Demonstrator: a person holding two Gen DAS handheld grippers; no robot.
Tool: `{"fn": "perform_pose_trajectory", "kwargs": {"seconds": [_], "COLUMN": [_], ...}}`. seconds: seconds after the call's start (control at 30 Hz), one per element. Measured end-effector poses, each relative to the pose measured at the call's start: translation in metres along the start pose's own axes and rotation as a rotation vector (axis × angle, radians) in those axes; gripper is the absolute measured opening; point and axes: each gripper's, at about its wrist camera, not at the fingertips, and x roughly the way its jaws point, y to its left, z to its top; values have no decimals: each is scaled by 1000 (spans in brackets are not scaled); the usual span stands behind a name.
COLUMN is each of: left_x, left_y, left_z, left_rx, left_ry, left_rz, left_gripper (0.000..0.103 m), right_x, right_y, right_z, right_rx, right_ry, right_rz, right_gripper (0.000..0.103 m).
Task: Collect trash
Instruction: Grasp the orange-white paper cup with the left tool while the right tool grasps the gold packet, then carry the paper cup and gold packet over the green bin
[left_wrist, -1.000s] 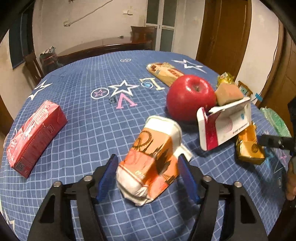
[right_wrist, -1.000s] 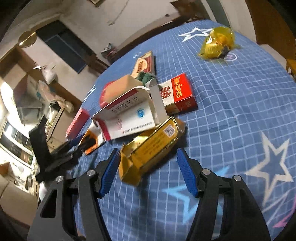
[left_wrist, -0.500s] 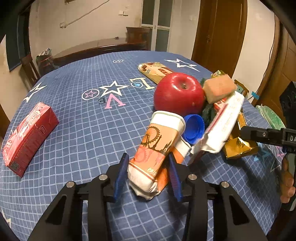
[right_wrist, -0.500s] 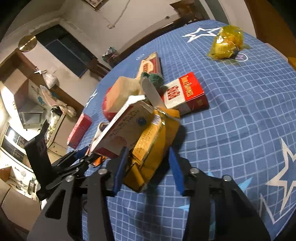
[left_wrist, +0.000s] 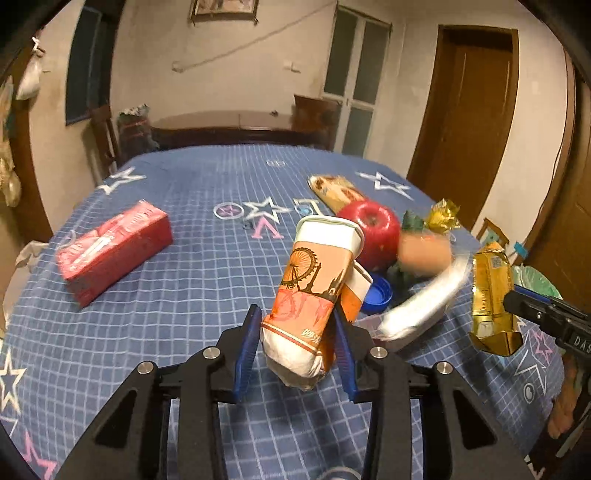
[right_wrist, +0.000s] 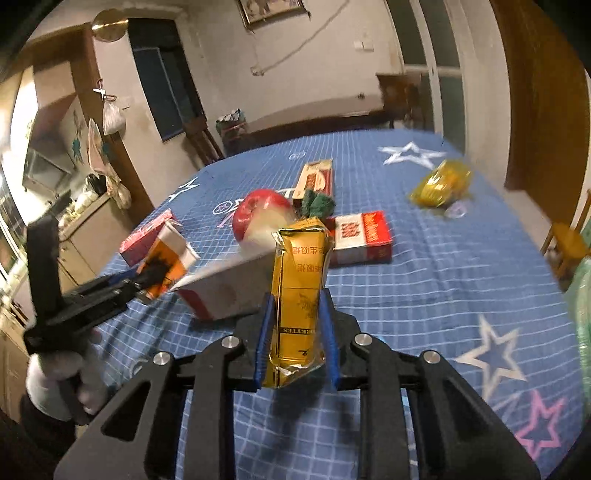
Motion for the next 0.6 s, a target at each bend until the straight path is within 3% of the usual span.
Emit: {"fn": "perform_pose_trajectory", "kwargs": {"seconds": [0.13,0.6], "left_x": [-14,-79], "left_y": [-9,-76], "left_z": [-2,-12], "left_rx": [-8,-11], "left_ry": [-29,-186], "left_rz": [-13,-16], "left_gripper": [39,39], "right_x": [-14,-54], "right_y": [1,29], "right_z": [1,-6], "right_rx": [-58,-177], "right_ry": [-67,-236], "right_rz": [-61,-70], "right_gripper": [22,22]}}
